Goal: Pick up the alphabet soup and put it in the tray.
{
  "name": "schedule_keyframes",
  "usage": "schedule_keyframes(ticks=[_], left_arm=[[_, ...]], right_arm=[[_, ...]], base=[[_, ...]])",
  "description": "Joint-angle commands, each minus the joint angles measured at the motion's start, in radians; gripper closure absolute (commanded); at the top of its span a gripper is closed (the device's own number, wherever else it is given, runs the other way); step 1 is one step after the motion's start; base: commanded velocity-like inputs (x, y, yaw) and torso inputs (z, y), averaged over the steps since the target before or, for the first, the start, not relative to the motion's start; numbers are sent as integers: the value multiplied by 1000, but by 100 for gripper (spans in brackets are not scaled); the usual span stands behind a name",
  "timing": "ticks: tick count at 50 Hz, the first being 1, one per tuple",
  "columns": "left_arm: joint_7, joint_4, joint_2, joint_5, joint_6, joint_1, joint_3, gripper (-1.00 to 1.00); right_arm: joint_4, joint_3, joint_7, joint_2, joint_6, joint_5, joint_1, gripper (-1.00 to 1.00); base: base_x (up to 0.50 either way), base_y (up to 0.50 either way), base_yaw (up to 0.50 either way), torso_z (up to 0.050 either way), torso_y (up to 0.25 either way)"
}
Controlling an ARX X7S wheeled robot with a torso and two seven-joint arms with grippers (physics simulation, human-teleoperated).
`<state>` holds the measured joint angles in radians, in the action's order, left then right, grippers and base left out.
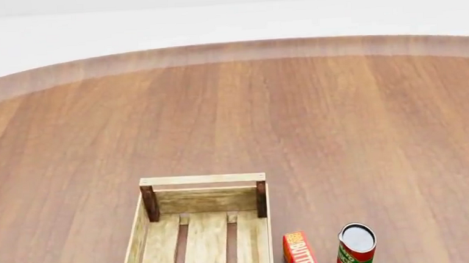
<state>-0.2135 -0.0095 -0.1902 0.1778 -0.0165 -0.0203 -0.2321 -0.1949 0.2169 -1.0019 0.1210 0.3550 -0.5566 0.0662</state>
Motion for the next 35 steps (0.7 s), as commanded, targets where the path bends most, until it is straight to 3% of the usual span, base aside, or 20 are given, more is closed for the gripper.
schedule_keyframes(ticks=[1, 35], left_arm=[[-6, -3, -4, 3, -2, -2, -5, -100], [-21, -7, -15, 17, -4, -7, -21, -100]], right_arm=[[64, 1, 12, 16, 2, -22, -33, -100], [198, 5, 18, 38, -62, 1, -65, -100]], base=[[0, 0, 0, 0, 0], [0, 0, 0, 0, 0]])
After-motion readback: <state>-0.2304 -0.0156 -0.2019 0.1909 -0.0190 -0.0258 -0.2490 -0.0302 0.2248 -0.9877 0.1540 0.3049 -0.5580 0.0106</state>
